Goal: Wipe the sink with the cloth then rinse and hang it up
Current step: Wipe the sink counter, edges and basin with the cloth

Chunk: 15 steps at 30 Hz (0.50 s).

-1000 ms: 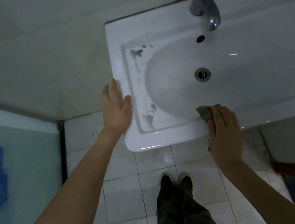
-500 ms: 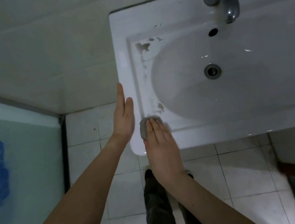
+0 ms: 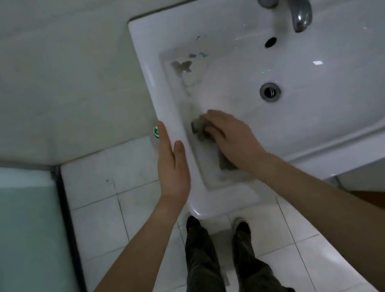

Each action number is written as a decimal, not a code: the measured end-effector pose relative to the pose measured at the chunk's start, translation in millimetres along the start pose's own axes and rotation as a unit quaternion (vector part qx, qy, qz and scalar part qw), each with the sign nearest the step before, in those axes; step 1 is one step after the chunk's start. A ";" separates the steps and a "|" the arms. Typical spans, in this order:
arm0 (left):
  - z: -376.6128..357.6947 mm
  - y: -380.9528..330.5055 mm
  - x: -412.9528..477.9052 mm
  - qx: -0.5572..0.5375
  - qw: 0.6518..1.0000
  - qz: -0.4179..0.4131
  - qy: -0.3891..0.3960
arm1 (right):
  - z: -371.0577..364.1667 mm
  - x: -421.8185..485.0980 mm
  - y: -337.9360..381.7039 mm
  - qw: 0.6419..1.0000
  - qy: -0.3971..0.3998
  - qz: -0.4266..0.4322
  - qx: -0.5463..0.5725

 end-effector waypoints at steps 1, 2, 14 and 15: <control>0.5 -1.0 -0.4 0.002 1.000 -0.006 0.001 | 4.1 12.3 -1.2 0.999 -0.039 -0.015 0.027; 0.8 -1.2 -0.3 0.003 1.000 -0.012 0.001 | 4.1 22.9 -2.1 0.997 -0.057 -0.020 0.048; 1.7 -1.4 1.0 0.031 0.999 -0.012 0.000 | -19.8 -35.3 -27.7 0.987 0.122 0.096 -0.048; 1.4 -1.3 0.9 0.034 0.999 -0.013 -0.001 | -27.2 -28.3 -28.9 0.988 0.099 0.095 -0.069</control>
Point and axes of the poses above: each hand's wrist, its own x-axis towards the middle knuckle, its own z-axis out of the back of the hand, y = z × x, the point moved 2 cm from there along x, towards the middle knuckle, and after that the axes turned 4 degrees about z, right-handed, at the moved point
